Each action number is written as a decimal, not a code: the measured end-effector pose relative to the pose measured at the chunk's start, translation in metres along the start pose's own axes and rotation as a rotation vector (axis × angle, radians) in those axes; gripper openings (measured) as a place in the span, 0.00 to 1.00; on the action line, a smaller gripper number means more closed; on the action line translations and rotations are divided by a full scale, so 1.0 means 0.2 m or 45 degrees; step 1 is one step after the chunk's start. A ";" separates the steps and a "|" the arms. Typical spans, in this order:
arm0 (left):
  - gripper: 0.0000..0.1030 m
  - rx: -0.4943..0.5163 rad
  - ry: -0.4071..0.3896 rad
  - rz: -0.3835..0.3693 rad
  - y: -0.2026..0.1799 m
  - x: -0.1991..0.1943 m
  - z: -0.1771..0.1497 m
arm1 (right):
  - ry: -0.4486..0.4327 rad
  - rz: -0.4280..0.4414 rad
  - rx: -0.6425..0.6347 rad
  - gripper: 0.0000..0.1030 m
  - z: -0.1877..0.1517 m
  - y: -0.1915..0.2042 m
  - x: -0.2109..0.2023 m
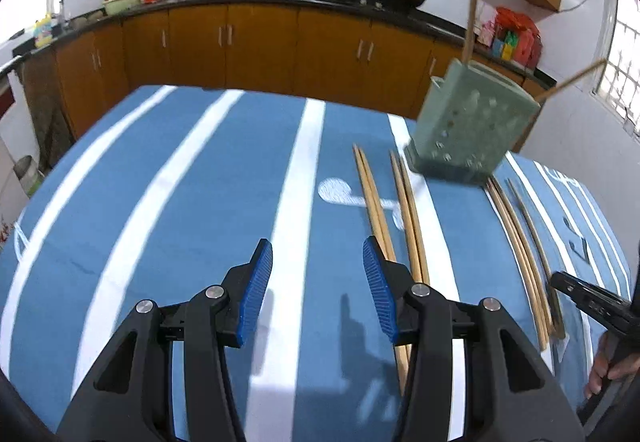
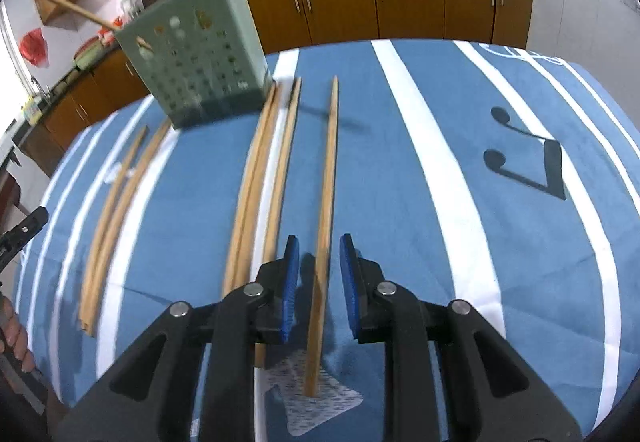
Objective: Organize utensils
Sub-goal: 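Return to the table and grasp another chopstick with each tool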
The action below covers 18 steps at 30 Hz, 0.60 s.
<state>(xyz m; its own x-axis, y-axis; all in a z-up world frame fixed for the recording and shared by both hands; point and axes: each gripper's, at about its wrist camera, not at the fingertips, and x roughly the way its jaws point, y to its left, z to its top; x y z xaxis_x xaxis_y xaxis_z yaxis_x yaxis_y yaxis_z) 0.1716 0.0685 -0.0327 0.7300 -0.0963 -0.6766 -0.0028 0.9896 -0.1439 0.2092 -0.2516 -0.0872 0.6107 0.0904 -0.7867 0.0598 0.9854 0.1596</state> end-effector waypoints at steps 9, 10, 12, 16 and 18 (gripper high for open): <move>0.38 0.080 0.085 -0.090 -0.11 0.06 -0.08 | -0.048 -0.130 0.110 0.08 0.03 -0.12 -0.01; 0.35 0.096 0.096 -0.091 -0.12 0.08 -0.09 | -0.047 -0.126 0.117 0.08 0.03 -0.12 -0.02; 0.30 0.124 0.122 -0.092 -0.15 0.10 -0.11 | -0.048 -0.127 0.108 0.08 0.02 -0.13 -0.02; 0.24 0.154 0.182 -0.087 -0.18 0.15 -0.14 | -0.053 -0.139 0.089 0.08 0.02 -0.12 -0.02; 0.23 0.168 0.193 -0.090 -0.19 0.16 -0.15 | -0.053 -0.137 0.090 0.08 0.02 -0.12 -0.02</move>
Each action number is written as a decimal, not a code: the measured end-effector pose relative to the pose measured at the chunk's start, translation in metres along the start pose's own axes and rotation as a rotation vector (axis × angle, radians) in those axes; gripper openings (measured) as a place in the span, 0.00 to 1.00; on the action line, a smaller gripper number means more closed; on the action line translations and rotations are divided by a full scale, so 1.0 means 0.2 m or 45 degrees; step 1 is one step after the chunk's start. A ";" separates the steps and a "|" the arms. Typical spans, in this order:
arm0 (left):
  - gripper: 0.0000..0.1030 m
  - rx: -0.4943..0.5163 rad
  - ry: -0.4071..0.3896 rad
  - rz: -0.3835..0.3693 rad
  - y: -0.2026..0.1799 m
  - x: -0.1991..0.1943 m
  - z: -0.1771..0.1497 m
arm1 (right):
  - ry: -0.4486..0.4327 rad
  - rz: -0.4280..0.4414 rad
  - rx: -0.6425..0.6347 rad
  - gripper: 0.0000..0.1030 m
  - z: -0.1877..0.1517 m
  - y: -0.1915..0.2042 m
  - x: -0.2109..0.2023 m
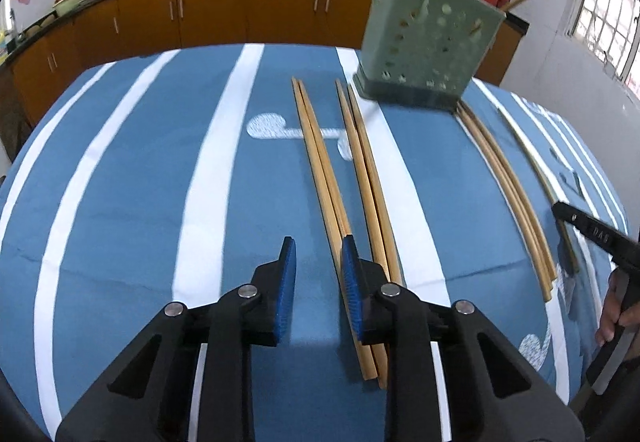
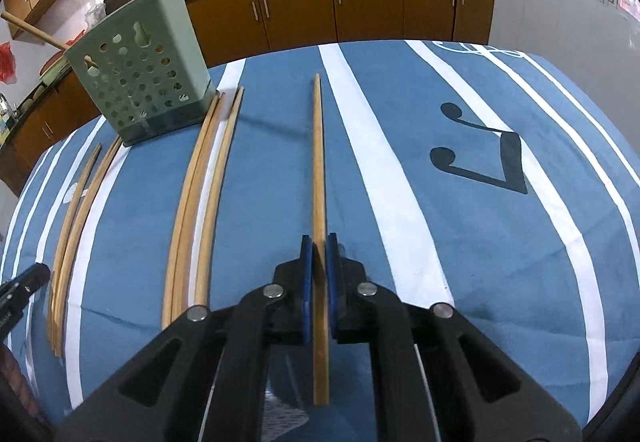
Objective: Organize utensils
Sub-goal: 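Return to the table and grasp another chopstick with each tool, then lift the held chopsticks with both tools and carry them above the holder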
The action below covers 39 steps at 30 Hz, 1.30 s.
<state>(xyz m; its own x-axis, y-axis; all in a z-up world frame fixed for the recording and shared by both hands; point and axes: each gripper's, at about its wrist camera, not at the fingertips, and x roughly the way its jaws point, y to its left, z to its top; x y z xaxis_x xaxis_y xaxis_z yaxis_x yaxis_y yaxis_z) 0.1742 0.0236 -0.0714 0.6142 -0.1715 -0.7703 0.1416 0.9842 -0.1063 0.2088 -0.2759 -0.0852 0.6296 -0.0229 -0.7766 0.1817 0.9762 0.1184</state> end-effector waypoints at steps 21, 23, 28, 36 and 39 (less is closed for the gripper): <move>0.07 -0.137 -0.021 0.113 0.20 0.06 0.09 | -0.029 0.020 -0.059 0.08 0.03 0.02 0.03; 0.07 -0.140 -0.030 0.098 0.21 0.06 0.09 | -0.022 0.030 -0.049 0.08 0.03 0.01 0.03; 0.08 -0.153 -0.032 0.082 0.22 0.06 0.09 | -0.021 0.036 -0.042 0.08 0.03 0.01 0.03; 0.08 -0.157 -0.032 0.079 0.21 0.06 0.09 | -0.022 0.038 -0.039 0.08 0.03 0.02 0.04; 0.08 -0.157 -0.032 0.079 0.21 0.06 0.09 | -0.022 0.038 -0.039 0.08 0.03 0.02 0.03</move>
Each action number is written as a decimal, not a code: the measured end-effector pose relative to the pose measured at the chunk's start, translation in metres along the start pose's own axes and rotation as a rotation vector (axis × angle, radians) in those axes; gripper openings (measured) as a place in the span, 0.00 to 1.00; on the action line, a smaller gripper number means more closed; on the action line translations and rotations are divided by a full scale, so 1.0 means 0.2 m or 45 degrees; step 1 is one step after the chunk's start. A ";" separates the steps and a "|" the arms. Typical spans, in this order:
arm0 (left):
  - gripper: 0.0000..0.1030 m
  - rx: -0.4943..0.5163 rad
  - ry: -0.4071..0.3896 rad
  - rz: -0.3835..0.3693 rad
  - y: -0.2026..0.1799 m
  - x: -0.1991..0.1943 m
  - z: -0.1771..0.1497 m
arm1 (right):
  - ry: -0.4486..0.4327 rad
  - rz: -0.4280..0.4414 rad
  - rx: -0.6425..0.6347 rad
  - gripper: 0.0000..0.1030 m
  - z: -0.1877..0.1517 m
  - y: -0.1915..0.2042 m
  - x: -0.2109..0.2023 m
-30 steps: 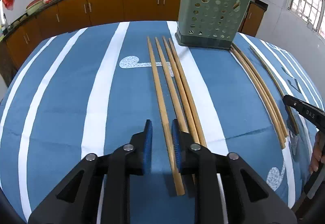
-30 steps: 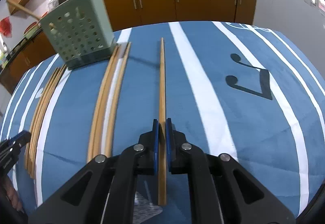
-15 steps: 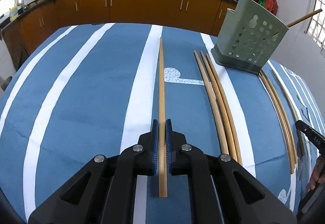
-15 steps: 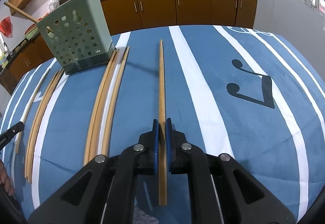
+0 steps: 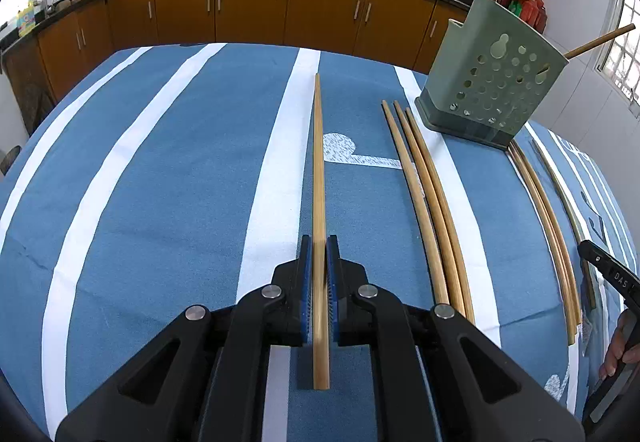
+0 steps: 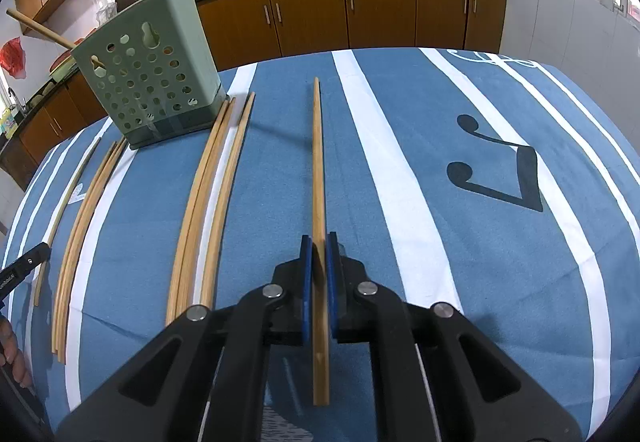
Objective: Organize utensils
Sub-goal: 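Lift the held chopsticks with both tools and carry them above the holder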
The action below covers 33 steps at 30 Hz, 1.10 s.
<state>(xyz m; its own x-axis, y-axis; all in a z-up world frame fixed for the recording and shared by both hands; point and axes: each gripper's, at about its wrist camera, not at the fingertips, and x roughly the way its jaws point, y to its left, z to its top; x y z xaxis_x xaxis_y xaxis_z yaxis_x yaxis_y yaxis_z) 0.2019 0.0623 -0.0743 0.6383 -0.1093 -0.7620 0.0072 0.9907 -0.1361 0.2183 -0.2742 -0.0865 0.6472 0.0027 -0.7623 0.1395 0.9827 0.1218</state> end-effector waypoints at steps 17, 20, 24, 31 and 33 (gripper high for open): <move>0.07 0.053 0.009 0.028 -0.02 0.00 -0.01 | 0.008 -0.004 -0.026 0.08 -0.02 0.01 -0.02; 0.07 0.048 0.027 0.007 -0.01 -0.02 -0.01 | -0.024 0.007 -0.018 0.08 -0.01 0.00 -0.07; 0.07 0.045 -0.005 -0.003 0.00 -0.09 0.00 | -0.101 0.012 -0.021 0.08 0.04 -0.02 -0.18; 0.07 0.060 -0.139 -0.022 -0.01 -0.29 0.10 | -0.256 0.025 -0.025 0.08 0.14 -0.03 -0.37; 0.07 0.059 -0.188 -0.033 -0.02 -0.35 0.13 | -0.303 0.032 -0.023 0.08 0.17 -0.03 -0.43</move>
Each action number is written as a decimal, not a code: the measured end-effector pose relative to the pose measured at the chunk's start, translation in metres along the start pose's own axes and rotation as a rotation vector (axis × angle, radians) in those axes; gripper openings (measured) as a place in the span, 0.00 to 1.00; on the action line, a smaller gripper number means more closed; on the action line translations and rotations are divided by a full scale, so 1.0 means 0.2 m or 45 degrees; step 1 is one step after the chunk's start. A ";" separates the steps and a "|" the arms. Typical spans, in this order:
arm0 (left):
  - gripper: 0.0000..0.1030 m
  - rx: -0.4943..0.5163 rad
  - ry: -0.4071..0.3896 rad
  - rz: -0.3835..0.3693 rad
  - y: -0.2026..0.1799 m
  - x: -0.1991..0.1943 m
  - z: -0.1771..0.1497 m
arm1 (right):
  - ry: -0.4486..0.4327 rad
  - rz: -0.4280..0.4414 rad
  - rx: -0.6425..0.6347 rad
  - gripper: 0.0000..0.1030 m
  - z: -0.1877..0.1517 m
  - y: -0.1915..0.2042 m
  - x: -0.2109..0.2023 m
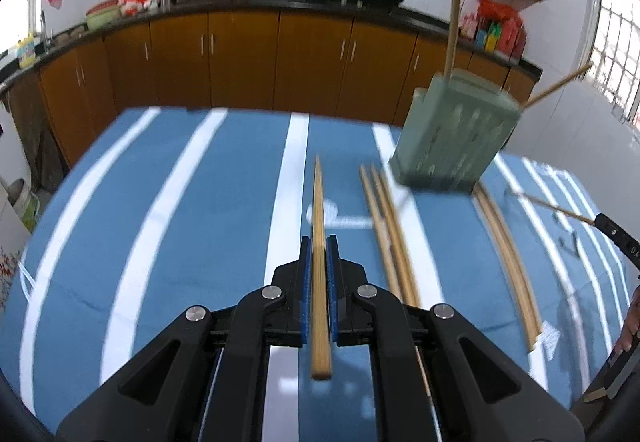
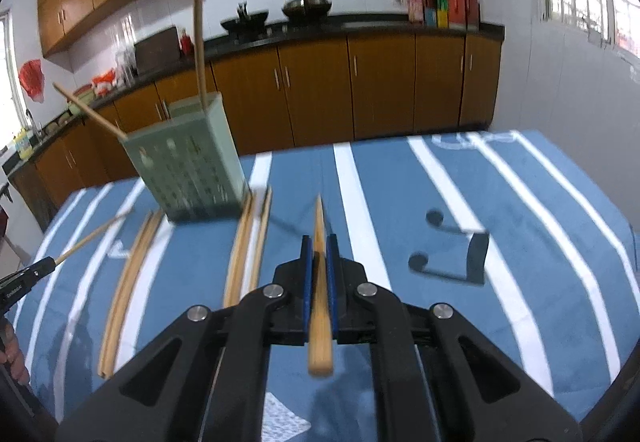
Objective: Organize utensils
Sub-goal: 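Lift the held chopsticks with both tools and carry them above the holder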
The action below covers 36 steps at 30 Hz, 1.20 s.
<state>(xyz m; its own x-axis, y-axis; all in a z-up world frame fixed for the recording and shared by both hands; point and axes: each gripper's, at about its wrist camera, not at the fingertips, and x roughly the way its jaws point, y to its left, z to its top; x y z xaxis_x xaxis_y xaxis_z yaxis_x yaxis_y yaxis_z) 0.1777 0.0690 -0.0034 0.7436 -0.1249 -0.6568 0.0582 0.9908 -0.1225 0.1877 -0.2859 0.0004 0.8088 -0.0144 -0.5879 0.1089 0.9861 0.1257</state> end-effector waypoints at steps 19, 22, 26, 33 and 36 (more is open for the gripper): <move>0.07 0.022 -0.237 -0.059 -0.06 -0.27 0.29 | -0.206 0.070 -0.018 0.08 0.25 0.06 -0.22; 0.07 0.040 -0.283 -0.088 -0.10 -0.33 0.36 | -0.241 0.126 -0.009 0.08 0.32 0.08 -0.29; 0.07 0.056 -0.347 -0.138 -0.15 -0.41 0.44 | -0.314 0.259 0.012 0.08 0.45 0.12 -0.42; 0.07 0.057 -0.493 -0.252 -0.31 -0.54 0.61 | -0.509 0.343 -0.006 0.08 0.64 0.25 -0.57; 0.07 0.037 -0.544 -0.261 -0.35 -0.54 0.68 | -0.569 0.315 -0.013 0.08 0.69 0.29 -0.56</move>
<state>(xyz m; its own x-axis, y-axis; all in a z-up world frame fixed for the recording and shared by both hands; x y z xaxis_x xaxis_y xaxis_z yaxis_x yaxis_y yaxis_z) 0.1845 0.0196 0.1778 0.9219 -0.2911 -0.2556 0.2463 0.9498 -0.1931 0.1839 -0.2491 0.1840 0.9780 0.1527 -0.1421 -0.1212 0.9705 0.2086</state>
